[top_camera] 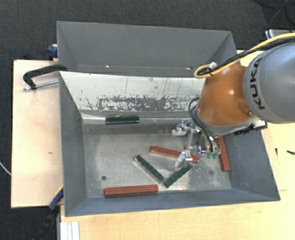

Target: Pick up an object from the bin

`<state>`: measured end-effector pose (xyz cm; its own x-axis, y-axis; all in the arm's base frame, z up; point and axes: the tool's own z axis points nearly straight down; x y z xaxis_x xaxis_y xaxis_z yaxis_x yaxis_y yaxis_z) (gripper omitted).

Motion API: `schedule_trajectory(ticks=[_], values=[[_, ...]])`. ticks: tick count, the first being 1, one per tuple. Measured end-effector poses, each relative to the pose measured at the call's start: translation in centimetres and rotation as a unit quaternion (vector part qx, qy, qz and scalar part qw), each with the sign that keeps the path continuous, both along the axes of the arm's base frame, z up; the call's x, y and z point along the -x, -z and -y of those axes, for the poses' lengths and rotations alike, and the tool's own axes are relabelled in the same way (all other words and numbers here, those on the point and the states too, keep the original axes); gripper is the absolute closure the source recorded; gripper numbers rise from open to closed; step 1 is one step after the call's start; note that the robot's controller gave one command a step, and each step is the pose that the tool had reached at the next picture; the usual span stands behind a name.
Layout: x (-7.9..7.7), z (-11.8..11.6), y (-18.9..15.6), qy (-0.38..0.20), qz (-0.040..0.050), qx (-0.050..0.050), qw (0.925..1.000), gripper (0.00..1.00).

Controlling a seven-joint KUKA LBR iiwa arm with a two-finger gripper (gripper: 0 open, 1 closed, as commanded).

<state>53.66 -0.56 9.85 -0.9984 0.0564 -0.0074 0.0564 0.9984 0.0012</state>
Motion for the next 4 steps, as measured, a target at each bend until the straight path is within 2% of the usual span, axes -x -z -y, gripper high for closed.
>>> schedule_trajectory(ticks=[1, 3, 4], values=[[-3.7, -0.7, 2.1, -0.009, -0.0050, 0.000, 0.9999, 1.00], [-3.6, -0.7, 1.8, -0.009, -0.0049, 0.000, 0.9999, 1.00], [-3.4, -0.7, 0.1, -0.009, -0.0055, 0.000, 0.9999, 1.00]])
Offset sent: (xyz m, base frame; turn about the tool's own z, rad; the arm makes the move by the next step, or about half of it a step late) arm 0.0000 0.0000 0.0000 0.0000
